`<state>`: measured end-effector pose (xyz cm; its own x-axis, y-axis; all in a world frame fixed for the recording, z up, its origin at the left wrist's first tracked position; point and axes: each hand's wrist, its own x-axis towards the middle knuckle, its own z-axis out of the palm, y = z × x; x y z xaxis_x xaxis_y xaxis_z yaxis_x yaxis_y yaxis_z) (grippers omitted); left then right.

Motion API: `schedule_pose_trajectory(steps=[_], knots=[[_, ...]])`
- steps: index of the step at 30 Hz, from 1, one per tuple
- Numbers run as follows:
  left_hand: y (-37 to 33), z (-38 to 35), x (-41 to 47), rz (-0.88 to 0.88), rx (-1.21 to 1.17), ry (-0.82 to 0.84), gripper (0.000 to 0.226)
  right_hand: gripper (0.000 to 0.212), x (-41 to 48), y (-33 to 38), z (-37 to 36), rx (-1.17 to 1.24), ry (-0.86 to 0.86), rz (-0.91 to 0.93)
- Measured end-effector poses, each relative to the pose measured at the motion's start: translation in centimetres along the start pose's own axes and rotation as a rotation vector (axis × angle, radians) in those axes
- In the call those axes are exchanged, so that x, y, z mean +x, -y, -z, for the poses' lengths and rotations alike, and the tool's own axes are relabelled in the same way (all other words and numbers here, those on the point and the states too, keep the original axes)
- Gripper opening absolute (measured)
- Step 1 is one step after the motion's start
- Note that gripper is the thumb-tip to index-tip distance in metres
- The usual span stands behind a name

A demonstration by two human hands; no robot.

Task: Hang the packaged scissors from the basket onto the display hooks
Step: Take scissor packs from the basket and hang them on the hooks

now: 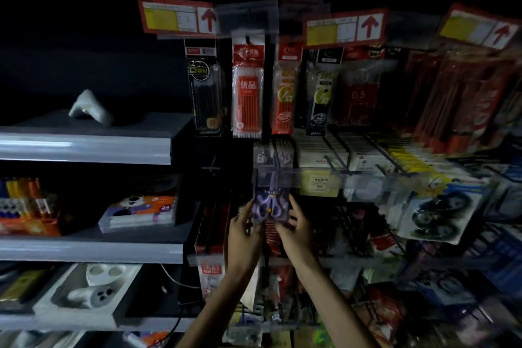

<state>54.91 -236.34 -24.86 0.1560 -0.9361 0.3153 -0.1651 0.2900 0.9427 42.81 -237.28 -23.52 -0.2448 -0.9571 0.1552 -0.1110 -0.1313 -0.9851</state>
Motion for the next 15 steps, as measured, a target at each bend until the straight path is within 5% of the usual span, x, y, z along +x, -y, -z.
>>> schedule_pose_trajectory(steps=[7, 15], knots=[[0.8, 0.3, -0.2, -0.025, 0.086, -0.051, 0.06, 0.076, 0.2, -1.4, 0.1, -0.098, -0.061, 0.086], [-0.4, -0.4, 1.2, -0.042, 0.067, -0.233, 0.027, 0.044, 1.6, 0.2, -0.3, -0.02, -0.297, 0.123]])
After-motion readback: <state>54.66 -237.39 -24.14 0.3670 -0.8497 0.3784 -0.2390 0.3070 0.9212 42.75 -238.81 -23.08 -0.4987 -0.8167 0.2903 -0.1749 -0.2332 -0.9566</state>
